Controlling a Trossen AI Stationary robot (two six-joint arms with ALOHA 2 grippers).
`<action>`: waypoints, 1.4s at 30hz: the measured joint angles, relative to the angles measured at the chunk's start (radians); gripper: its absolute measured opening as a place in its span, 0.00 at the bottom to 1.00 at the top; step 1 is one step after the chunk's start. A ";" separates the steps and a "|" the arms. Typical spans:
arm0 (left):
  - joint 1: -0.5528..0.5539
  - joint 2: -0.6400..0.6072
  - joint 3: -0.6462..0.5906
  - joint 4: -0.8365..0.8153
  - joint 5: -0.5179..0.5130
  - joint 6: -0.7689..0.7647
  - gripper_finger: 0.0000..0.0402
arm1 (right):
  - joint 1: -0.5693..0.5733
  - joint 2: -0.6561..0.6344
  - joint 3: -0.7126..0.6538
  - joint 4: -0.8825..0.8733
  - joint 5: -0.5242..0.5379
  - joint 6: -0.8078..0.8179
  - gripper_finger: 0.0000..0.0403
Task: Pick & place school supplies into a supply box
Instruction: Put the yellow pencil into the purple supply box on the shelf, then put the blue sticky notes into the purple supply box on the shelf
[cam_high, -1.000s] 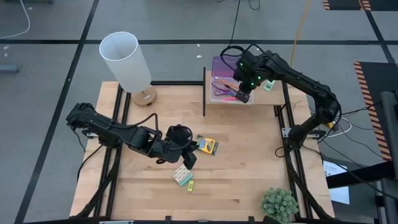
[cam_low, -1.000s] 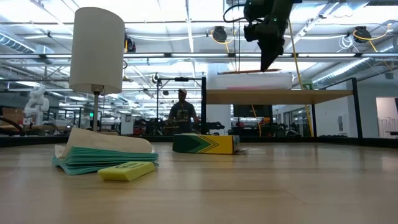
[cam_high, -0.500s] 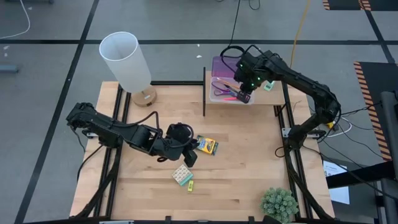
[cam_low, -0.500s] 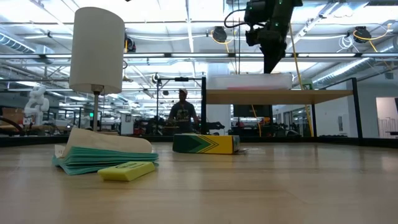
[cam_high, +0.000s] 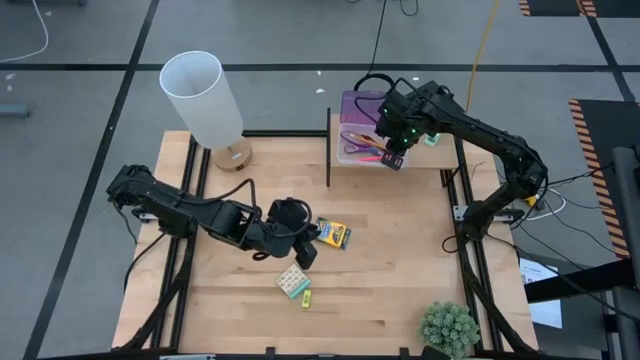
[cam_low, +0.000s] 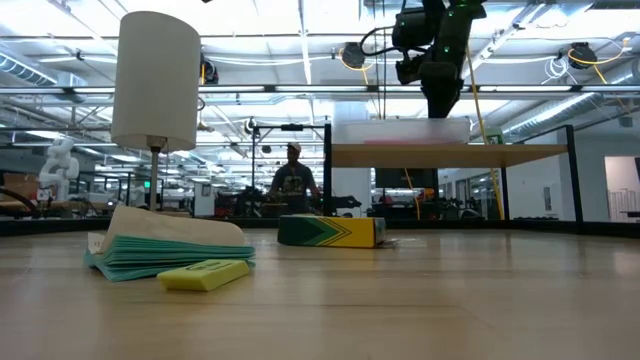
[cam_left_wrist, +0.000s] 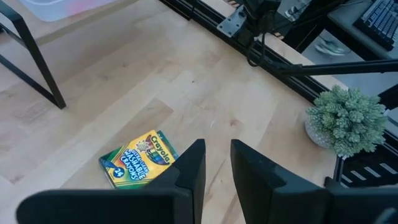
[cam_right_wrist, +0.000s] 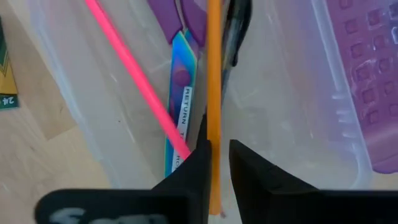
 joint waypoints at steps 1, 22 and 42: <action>0.000 0.000 0.000 0.000 0.003 0.000 0.19 | 0.000 0.000 0.000 0.001 0.000 0.000 0.14; -0.011 0.000 0.000 0.000 0.048 -0.022 0.19 | 0.064 -0.220 0.000 0.001 -0.011 0.259 0.36; -0.101 0.004 0.000 -0.032 0.075 -0.135 0.19 | 0.562 -0.491 0.000 0.022 -0.002 0.849 0.36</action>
